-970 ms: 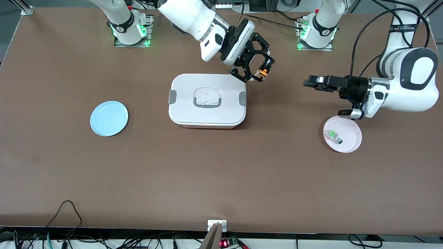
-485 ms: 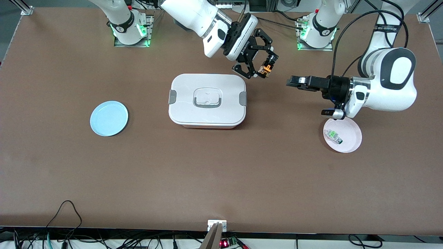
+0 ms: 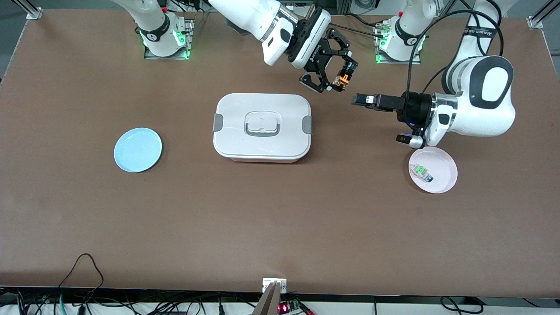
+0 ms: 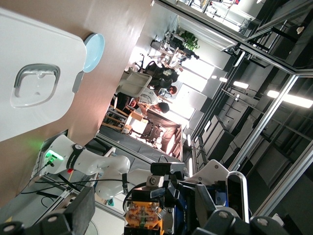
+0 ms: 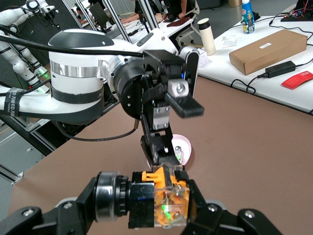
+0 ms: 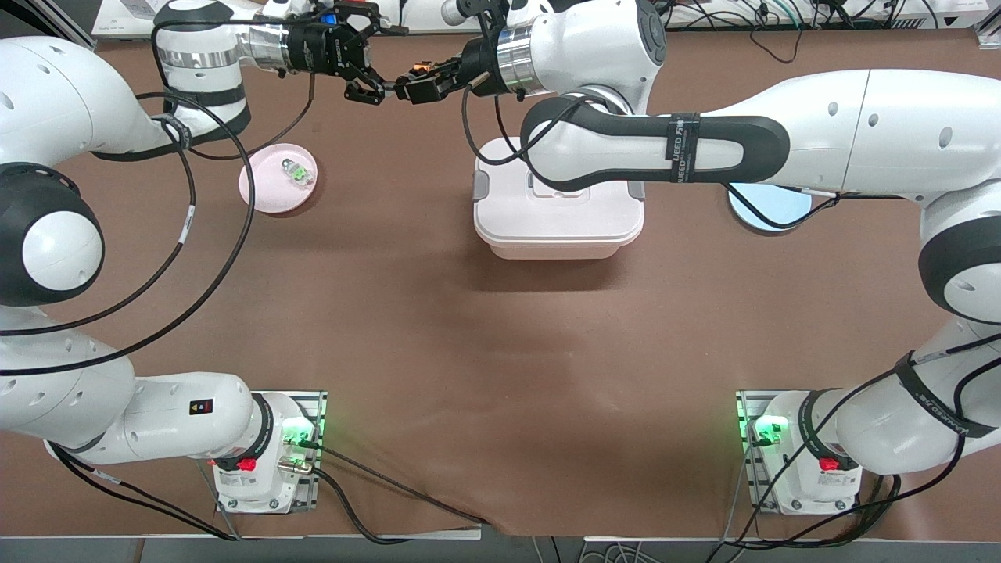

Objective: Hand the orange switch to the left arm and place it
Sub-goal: 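Hold the switch up while the left gripper closes on it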

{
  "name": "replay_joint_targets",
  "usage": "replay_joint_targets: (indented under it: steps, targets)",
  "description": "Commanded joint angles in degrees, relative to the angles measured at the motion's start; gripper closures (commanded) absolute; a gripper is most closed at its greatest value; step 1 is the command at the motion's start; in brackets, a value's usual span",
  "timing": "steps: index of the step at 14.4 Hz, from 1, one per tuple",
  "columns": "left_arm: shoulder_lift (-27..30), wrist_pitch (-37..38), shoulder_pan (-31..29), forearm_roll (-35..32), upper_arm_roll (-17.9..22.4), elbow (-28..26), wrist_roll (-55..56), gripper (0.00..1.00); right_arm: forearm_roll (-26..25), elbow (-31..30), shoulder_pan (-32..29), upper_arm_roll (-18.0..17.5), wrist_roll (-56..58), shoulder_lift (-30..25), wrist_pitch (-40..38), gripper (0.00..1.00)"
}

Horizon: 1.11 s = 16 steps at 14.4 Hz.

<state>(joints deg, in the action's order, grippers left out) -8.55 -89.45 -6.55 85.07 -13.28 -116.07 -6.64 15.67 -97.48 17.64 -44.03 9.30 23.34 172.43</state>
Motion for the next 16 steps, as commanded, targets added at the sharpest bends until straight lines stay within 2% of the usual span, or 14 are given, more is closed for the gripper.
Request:
replay_joint_targets:
  steps: [1, 10, 11, 12, 16]
  targets:
    - [4.0, -0.5, 0.0, 1.7, -1.1, -3.2, 4.6, 0.1, 0.6, 0.8, 0.9, 0.4, -0.6, 0.1, 0.6, 0.96]
    - [5.4, 1.7, 0.0, 1.3, -1.1, -5.0, 6.7, 0.14, 0.5, 0.8, 1.0, 0.8, -0.6, 0.2, 0.6, 0.96]
    - [5.6, 1.7, 0.0, 1.3, -1.1, -5.3, 6.8, 0.16, 0.6, 0.8, 1.0, 0.8, -0.6, 0.2, 0.6, 0.96]
    - [5.6, 1.7, 0.1, 1.3, -1.1, -5.4, 7.1, 0.22, 0.6, 0.8, 1.0, 0.8, -0.6, 0.2, 0.6, 0.96]
    - [6.3, 1.7, 0.1, 1.3, -1.6, -5.4, 7.6, 0.25, 0.6, 0.8, 1.0, 0.8, -0.6, 0.2, 0.6, 0.96]
